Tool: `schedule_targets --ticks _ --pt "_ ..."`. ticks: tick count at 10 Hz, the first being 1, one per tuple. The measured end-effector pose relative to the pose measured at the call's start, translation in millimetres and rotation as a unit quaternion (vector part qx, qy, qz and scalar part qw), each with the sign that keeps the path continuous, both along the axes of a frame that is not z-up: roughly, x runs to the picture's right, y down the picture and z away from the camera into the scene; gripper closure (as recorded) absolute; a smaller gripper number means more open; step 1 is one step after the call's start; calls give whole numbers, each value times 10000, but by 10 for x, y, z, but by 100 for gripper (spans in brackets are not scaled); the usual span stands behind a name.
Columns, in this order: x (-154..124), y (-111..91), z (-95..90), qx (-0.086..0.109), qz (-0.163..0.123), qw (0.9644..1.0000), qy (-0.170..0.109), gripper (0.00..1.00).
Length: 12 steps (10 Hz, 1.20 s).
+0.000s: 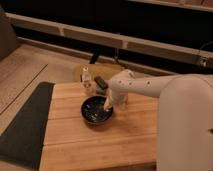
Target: Drag the ceramic bowl in a circle
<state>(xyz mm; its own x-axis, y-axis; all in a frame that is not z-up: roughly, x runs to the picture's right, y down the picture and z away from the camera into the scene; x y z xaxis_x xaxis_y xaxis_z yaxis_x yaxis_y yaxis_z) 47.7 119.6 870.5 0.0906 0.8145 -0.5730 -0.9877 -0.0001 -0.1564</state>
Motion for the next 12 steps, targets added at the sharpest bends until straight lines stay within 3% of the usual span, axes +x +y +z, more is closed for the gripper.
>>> schedule_targets --ticks 2,7,9,11,12 --pt "-62 15 48 -41 -38 9998 -192 43" --pt "0 96 69 -184 70 9993 -326 93" --pt "1 43 73 -144 92 9992 -359 100" --pt "-135 -161 17 45 -163 9985 -520 100" --pt "-346 -317 -60 198 -386 9966 -707 100"
